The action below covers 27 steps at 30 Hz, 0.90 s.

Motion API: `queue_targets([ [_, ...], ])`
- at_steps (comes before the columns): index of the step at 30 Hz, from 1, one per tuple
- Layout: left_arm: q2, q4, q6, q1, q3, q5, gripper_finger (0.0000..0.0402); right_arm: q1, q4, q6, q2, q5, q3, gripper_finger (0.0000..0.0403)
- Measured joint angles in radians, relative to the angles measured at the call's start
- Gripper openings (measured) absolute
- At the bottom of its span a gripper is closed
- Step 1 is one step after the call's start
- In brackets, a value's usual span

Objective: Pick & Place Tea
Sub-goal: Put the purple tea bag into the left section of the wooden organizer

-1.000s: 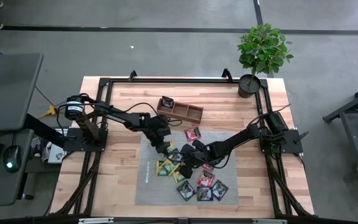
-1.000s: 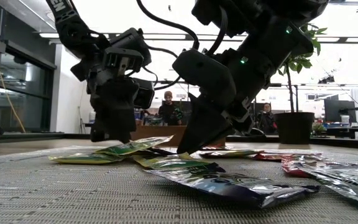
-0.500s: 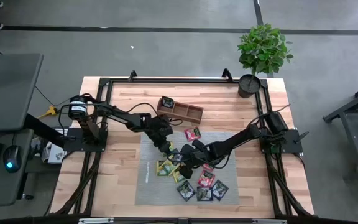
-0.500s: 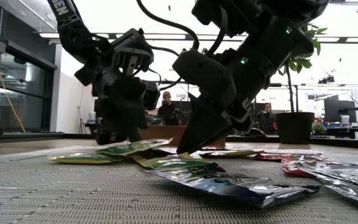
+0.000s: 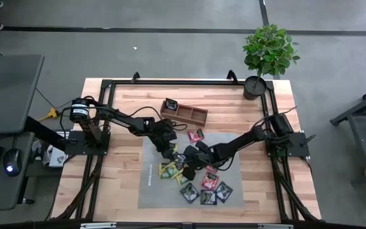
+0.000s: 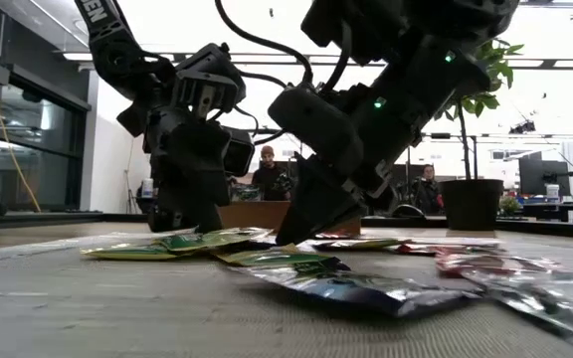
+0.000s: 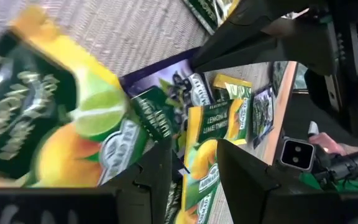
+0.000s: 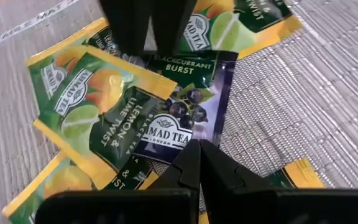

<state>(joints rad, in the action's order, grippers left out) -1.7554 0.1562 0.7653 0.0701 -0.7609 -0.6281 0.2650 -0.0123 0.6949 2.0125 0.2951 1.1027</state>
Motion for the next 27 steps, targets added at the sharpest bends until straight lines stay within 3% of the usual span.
queue_targets([
  [27, 0.000, 0.000, -0.054, 0.002, 0.000, 0.069, 0.0127, 0.032, 0.034, 0.062, -0.002, 0.006, 0.001, 0.0000],
])
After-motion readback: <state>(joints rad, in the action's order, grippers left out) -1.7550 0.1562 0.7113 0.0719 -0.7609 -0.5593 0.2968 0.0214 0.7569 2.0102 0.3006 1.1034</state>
